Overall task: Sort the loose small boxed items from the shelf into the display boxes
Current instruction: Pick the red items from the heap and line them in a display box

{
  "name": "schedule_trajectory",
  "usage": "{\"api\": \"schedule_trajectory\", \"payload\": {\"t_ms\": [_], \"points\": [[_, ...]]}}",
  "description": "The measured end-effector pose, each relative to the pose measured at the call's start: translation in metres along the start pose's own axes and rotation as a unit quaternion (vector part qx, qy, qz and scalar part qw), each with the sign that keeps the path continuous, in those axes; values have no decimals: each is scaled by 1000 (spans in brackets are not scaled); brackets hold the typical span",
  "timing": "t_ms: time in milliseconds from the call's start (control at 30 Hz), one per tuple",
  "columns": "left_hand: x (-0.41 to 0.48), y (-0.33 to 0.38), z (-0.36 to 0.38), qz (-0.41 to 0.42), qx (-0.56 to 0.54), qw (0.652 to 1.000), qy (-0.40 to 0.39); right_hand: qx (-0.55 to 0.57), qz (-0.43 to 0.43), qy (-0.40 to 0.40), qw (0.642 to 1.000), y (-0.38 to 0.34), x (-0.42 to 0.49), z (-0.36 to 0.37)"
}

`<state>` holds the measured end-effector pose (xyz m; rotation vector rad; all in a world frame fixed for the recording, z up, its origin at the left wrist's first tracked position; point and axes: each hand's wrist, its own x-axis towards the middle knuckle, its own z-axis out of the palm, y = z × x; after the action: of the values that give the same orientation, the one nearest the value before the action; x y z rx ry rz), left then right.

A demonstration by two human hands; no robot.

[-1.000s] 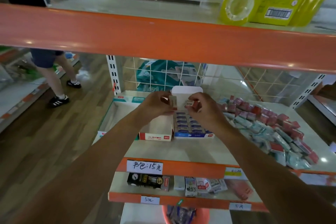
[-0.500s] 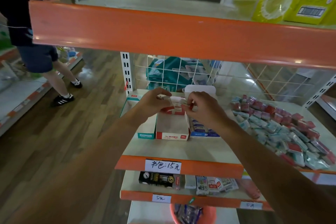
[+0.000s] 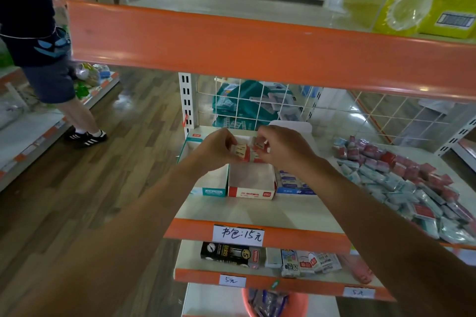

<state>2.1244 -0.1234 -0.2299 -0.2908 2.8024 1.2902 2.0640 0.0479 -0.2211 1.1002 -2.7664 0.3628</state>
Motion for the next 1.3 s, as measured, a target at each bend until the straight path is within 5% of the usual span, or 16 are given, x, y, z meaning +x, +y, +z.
{"api": "schedule_trajectory", "payload": {"t_ms": [333,833,1300], "points": [[-2,-9,16,73,133,987,49,-54,44,-140,988,-3,3,8],[29,-11,37,94,392,914,40,-152,58,-164,973,-14,14,15],[30,-16,43,94,375,922,22,-124,82,-189,971,-11,23,23]]}}
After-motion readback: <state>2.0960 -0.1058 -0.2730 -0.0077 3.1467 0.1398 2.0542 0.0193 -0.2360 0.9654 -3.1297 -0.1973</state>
